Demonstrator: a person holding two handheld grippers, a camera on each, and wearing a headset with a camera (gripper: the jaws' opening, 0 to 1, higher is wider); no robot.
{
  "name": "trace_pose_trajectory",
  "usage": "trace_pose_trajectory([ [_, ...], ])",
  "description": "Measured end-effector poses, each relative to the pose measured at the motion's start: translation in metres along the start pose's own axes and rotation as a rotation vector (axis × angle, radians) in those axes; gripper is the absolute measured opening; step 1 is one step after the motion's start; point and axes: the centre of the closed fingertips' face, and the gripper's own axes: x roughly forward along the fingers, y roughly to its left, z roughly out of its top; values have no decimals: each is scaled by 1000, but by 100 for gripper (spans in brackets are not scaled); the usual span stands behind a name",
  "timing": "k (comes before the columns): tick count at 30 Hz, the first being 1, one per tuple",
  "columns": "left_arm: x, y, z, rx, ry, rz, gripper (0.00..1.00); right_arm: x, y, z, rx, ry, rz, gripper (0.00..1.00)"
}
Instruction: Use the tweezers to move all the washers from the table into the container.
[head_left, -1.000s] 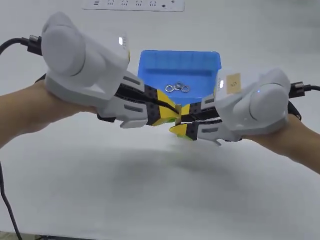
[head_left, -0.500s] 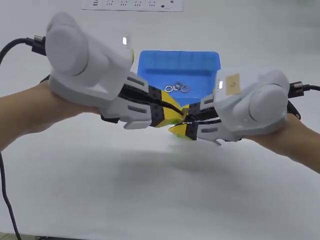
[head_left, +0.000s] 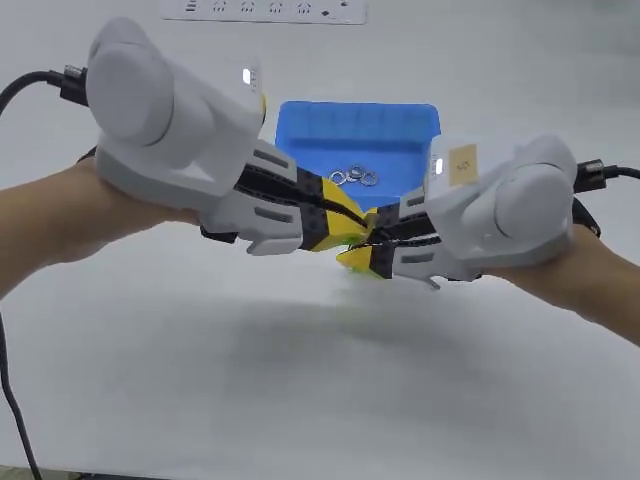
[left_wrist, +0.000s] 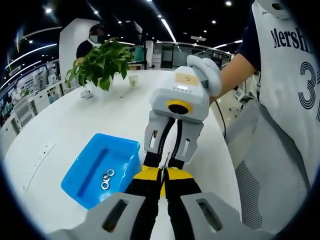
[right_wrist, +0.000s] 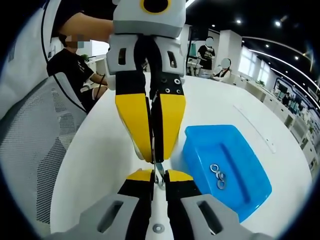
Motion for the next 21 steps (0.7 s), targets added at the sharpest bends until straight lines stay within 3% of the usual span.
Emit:
trace_pose_trajectory([
  [21,-17,0,16,3,-57,32,7,-11,-3,21,-16,8,-21,9],
])
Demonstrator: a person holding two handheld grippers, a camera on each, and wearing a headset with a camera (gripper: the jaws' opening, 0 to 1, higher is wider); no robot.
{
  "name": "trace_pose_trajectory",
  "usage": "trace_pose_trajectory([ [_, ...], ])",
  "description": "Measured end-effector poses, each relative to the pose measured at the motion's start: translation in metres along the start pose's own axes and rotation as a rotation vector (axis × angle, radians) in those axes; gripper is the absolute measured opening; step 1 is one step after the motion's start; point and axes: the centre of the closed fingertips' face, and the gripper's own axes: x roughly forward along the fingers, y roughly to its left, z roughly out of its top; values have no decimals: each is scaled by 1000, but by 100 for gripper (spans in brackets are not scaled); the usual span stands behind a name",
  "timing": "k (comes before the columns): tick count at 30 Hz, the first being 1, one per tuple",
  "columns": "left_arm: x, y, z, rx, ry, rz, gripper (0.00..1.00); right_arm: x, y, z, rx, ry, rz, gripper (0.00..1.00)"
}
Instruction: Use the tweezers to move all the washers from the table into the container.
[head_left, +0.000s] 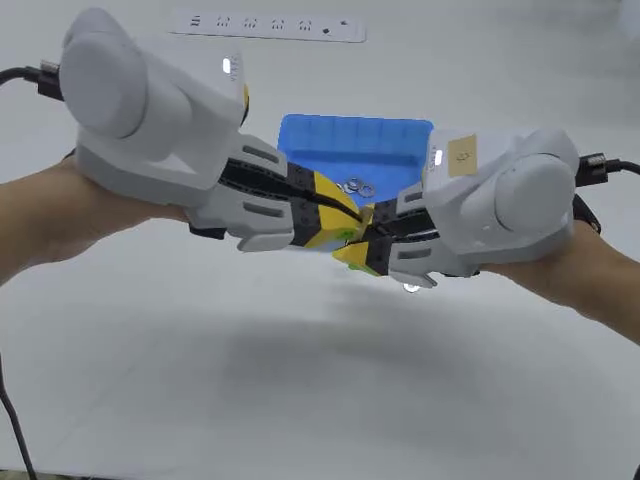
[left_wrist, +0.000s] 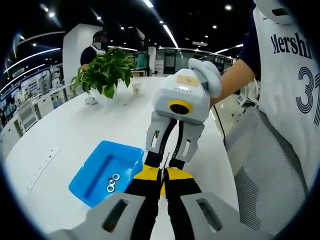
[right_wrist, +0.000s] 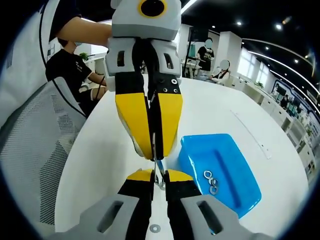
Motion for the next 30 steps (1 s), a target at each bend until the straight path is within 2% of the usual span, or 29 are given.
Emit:
trace_pose_trajectory([
  [5,-5,0,5,7,-18,8,7,-4,-1,6,-8,7,-7,9],
  [17,-13,8,22,30,-70,34,7,-15,-14,18,-33,29,-38,9],
  [30,-16,12,27,44,-90,42,8,-19,-20,25,-51,44,-40,9],
])
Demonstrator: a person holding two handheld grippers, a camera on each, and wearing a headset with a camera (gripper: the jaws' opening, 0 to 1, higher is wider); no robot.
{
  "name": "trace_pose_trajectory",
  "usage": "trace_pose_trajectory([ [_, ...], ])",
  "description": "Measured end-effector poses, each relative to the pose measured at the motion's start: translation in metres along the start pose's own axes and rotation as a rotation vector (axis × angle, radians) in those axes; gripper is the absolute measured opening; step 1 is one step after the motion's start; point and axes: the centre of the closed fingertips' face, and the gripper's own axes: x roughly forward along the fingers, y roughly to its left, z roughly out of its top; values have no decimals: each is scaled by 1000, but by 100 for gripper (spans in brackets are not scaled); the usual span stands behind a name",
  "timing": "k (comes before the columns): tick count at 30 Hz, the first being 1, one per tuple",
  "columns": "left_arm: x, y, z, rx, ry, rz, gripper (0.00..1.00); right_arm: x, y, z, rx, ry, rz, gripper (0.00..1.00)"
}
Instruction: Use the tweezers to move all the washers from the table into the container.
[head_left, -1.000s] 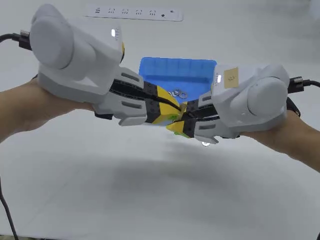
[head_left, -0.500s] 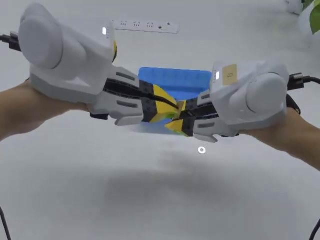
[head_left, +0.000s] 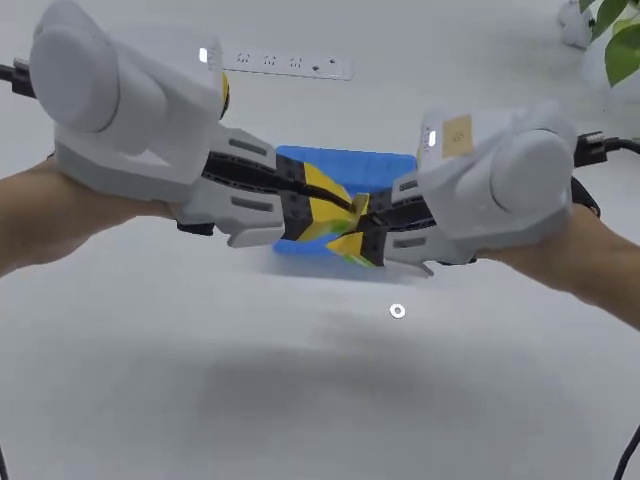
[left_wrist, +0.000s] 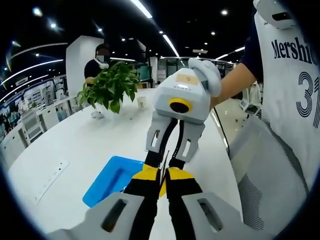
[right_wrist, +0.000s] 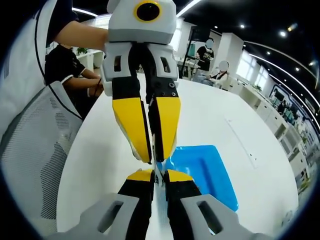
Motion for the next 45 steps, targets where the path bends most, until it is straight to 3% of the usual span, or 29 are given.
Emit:
trace_pose_trajectory([
  [16,12,0,8,45,10,-27,8,-2,-5,0,-1,0,-1,9],
  [26,8,-1,6,44,10,-17,8,0,-3,1,2,3,5,9],
  [34,7,-8,7,39,8,-17,8,1,-4,0,3,8,3,9],
  [39,9,-2,15,38,-22,14,11,1,-3,0,3,11,6,9],
  [41,11,-3,19,42,-34,-7,12,1,-3,0,1,12,6,9],
  [45,19,-3,19,72,-19,-30,12,1,-4,0,1,10,6,9],
])
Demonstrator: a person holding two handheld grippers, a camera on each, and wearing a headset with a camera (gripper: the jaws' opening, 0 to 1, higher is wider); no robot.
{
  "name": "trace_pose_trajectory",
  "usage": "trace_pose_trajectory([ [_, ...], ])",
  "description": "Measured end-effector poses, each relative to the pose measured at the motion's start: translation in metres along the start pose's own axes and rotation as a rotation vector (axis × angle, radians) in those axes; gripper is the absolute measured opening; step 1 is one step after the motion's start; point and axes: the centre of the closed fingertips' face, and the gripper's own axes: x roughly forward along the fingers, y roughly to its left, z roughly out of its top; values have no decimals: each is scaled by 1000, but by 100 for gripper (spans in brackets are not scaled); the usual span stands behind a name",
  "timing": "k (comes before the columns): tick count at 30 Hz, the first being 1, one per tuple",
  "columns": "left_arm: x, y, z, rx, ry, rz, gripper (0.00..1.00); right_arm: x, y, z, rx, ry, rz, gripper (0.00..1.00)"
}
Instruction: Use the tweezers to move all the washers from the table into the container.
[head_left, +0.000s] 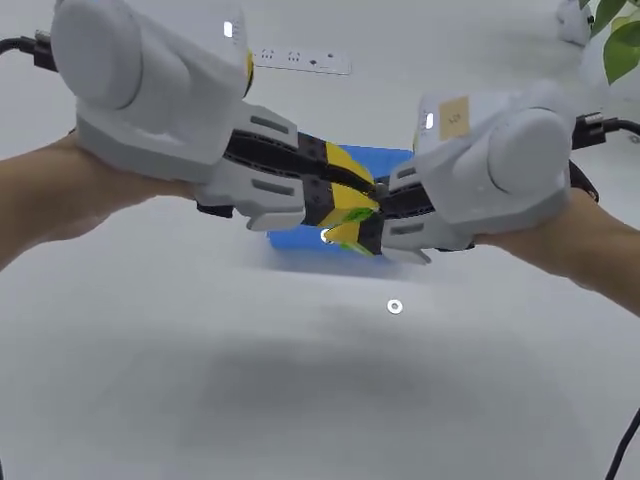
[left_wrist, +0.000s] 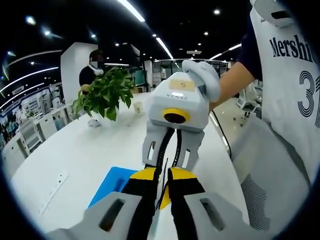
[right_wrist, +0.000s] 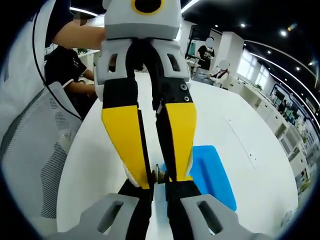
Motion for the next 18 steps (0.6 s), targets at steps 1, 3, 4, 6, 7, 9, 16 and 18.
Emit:
trace_pose_trajectory([
  [1,1,0,-1,12,7,-5,11,0,0,0,0,0,0,9],
  [3,3,-1,-2,19,12,-13,8,-1,-1,0,0,1,-2,9],
  [4,2,0,-2,27,12,-9,8,-1,-1,-1,-4,2,-3,9],
  [6,1,0,-2,24,11,-15,8,-2,-1,-1,-1,0,-3,9],
  [7,0,2,-1,34,7,-8,8,-3,-2,-1,-1,-1,-6,9],
  [9,-5,4,0,31,2,-10,7,-4,-5,1,-6,-4,-12,9],
  [16,-13,25,3,56,-16,15,7,-6,-22,13,-21,-32,-46,9],
  [18,-15,28,6,57,-20,18,7,-7,-27,14,-23,-41,-51,9],
])
